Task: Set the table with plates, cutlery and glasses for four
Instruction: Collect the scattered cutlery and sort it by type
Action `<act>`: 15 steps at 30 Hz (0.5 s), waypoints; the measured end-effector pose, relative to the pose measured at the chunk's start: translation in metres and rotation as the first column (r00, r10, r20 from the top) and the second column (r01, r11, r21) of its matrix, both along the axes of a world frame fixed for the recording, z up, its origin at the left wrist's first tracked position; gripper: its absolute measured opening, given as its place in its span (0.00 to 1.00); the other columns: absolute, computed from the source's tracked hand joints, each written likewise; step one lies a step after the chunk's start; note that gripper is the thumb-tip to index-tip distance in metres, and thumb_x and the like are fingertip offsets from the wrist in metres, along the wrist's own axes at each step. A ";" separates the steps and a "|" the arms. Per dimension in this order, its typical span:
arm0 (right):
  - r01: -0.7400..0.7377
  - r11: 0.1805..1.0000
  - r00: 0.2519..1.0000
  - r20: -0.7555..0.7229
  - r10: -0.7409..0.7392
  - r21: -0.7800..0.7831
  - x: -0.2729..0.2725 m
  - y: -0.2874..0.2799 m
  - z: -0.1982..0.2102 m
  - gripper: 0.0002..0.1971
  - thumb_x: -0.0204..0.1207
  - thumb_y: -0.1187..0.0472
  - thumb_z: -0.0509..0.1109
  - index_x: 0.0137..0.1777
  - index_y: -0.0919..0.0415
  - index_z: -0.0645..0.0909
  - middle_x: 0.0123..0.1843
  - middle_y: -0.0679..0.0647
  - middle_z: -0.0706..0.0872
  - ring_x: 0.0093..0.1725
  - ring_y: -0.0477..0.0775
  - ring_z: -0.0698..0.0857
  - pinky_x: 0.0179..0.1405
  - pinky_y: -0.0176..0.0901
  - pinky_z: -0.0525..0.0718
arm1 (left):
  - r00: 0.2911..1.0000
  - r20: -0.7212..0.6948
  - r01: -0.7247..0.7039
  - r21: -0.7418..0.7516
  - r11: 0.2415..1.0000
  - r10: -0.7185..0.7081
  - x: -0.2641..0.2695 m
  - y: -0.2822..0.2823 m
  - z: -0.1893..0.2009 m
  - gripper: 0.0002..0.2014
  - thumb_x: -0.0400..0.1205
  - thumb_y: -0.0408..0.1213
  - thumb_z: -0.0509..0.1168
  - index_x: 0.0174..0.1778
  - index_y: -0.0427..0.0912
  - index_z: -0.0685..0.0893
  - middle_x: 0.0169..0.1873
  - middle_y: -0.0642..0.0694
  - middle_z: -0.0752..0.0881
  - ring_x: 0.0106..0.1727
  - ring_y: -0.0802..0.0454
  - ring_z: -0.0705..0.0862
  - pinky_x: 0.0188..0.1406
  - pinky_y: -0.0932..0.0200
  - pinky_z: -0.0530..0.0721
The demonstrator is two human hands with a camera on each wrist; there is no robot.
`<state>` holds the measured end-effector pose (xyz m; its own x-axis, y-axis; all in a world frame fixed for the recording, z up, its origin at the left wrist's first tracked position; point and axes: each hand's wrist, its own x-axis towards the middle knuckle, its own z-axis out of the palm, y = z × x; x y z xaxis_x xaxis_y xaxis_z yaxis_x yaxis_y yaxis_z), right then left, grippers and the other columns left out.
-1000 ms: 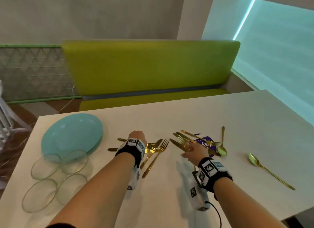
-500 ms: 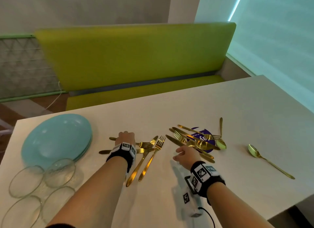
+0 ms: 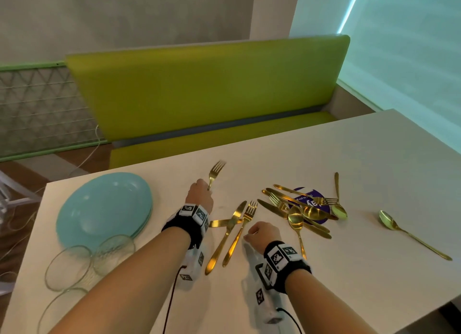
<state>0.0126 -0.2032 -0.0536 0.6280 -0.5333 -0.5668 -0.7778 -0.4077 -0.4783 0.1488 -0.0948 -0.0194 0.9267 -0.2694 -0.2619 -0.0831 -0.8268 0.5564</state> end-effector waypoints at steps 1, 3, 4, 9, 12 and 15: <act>0.012 1.000 1.000 -0.018 -0.013 -0.004 0.004 0.005 -0.001 0.12 0.77 0.55 0.69 0.57 0.60 0.83 0.56 0.54 0.86 0.49 0.50 0.82 0.51 0.37 0.80 | 0.999 -0.014 -0.036 -0.067 0.997 0.035 -0.002 -0.001 0.004 0.12 0.85 0.31 0.57 0.64 0.32 0.75 0.63 0.35 0.80 0.64 0.39 0.80 0.59 0.53 0.77; 0.065 0.998 0.997 -0.050 -0.066 -0.013 0.011 0.012 -0.002 0.14 0.77 0.52 0.67 0.55 0.62 0.83 0.55 0.56 0.87 0.47 0.53 0.83 0.45 0.39 0.81 | 0.995 -0.067 -0.086 -0.176 0.981 0.075 -0.006 -0.002 0.008 0.12 0.85 0.33 0.58 0.63 0.33 0.76 0.61 0.36 0.82 0.61 0.39 0.82 0.60 0.53 0.81; 0.085 0.996 0.994 -0.066 -0.087 -0.024 0.014 0.014 -0.003 0.16 0.78 0.51 0.66 0.56 0.63 0.83 0.55 0.57 0.87 0.48 0.54 0.84 0.43 0.39 0.79 | 0.990 -0.114 -0.111 -0.225 0.968 0.087 -0.008 -0.002 0.009 0.12 0.86 0.35 0.57 0.63 0.35 0.76 0.59 0.37 0.83 0.57 0.40 0.84 0.56 0.51 0.84; 0.118 0.992 0.986 -0.115 -0.124 -0.054 0.021 0.016 -0.007 0.19 0.80 0.49 0.64 0.57 0.65 0.82 0.58 0.59 0.87 0.58 0.58 0.85 0.46 0.40 0.77 | 0.920 -0.376 -0.261 -0.392 0.882 0.105 -0.024 -0.004 0.009 0.13 0.86 0.34 0.56 0.65 0.36 0.73 0.39 0.43 0.83 0.28 0.53 0.79 0.26 0.62 0.81; 0.144 0.988 0.982 -0.117 -0.149 -0.048 0.021 0.016 -0.008 0.18 0.79 0.50 0.64 0.57 0.65 0.82 0.57 0.59 0.87 0.57 0.58 0.85 0.45 0.41 0.77 | 0.908 -0.411 -0.263 -0.416 0.871 0.078 -0.031 -0.005 0.010 0.12 0.86 0.34 0.56 0.64 0.36 0.73 0.33 0.46 0.83 0.26 0.53 0.79 0.27 0.61 0.82; 0.171 0.985 0.978 -0.118 -0.174 -0.039 0.019 0.013 -0.008 0.16 0.80 0.53 0.63 0.56 0.66 0.82 0.54 0.59 0.87 0.51 0.58 0.85 0.43 0.40 0.77 | 0.903 -0.426 -0.249 -0.416 0.875 0.055 -0.033 -0.005 0.009 0.10 0.86 0.34 0.56 0.61 0.37 0.75 0.33 0.46 0.83 0.26 0.52 0.80 0.31 0.57 0.86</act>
<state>0.0320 -0.1906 -0.0614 0.4530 -0.6446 -0.6159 -0.8890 -0.2746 -0.3665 0.1159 -0.0995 -0.0100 0.8127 -0.3107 -0.4929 0.3254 -0.4597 0.8263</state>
